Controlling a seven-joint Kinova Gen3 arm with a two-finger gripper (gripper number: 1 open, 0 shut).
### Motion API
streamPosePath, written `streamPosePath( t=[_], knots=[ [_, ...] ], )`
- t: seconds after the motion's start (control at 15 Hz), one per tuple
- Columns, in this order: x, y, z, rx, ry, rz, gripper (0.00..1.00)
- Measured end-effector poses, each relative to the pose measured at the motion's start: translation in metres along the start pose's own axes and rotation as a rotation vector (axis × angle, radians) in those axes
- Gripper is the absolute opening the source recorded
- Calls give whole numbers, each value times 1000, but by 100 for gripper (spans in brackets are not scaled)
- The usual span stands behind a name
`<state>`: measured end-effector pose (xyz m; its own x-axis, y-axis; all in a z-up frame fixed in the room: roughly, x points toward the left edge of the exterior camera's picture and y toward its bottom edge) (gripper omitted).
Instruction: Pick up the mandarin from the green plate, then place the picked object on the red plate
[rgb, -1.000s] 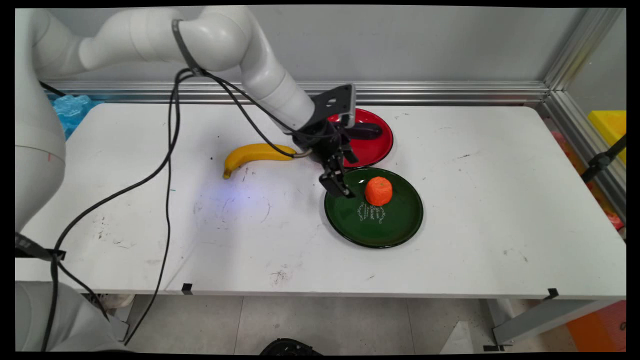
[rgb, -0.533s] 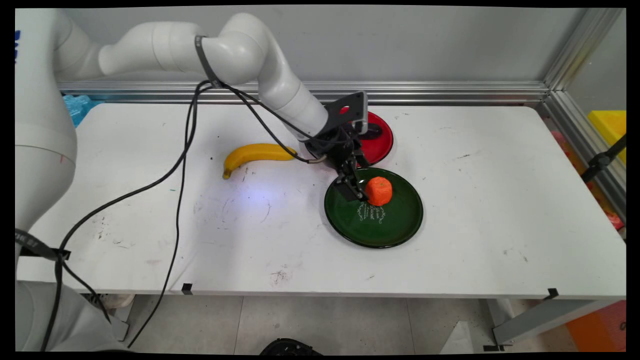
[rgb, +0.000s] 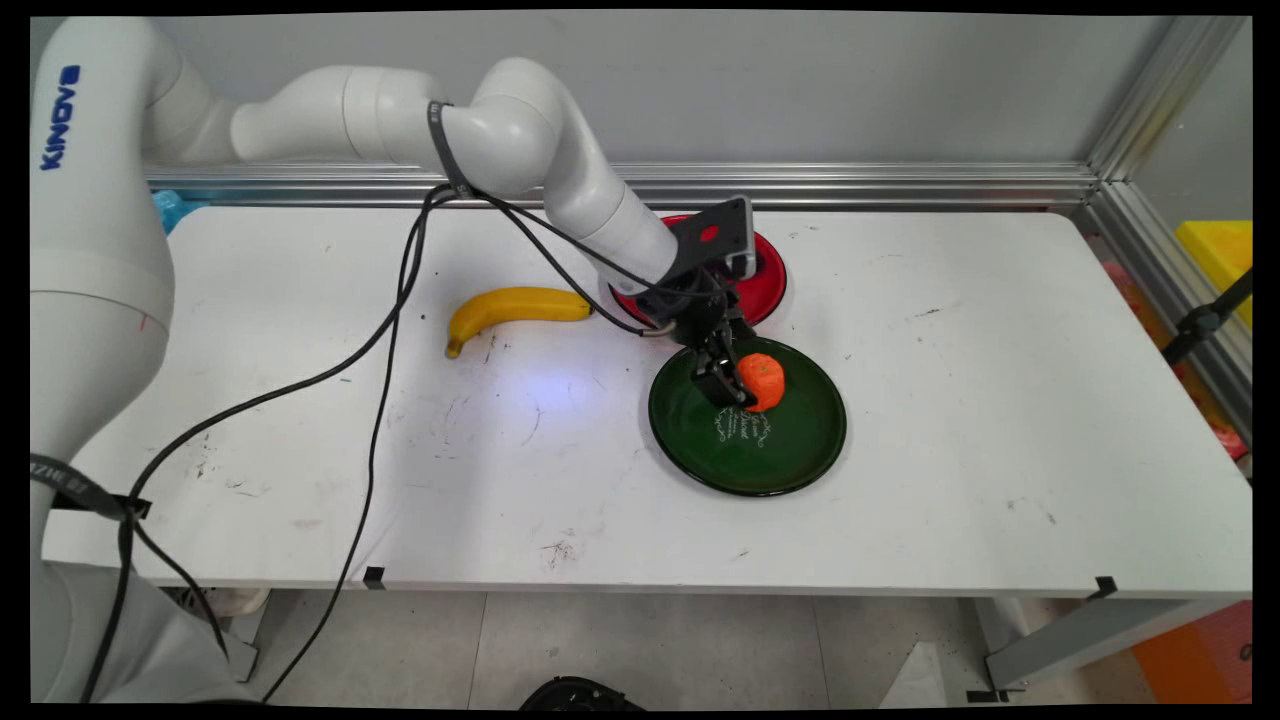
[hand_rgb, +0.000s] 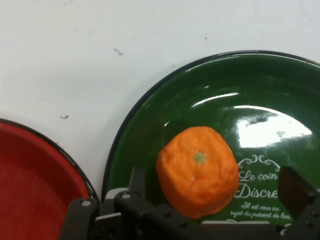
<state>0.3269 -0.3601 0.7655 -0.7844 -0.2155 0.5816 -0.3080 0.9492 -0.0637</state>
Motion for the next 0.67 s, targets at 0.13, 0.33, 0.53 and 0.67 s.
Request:
streamPosePath(
  t=[0.13, 0.33, 0.53, 0.67],
  knots=[
    [0, 0, 4, 0, 2, -2, 100],
    [-1, 0, 9, -5, 3, -5, 0],
    [-2, 3, 12, -16, 2, -7, 0],
    [-2, 4, 12, -23, 1, -9, 0]
  ],
)
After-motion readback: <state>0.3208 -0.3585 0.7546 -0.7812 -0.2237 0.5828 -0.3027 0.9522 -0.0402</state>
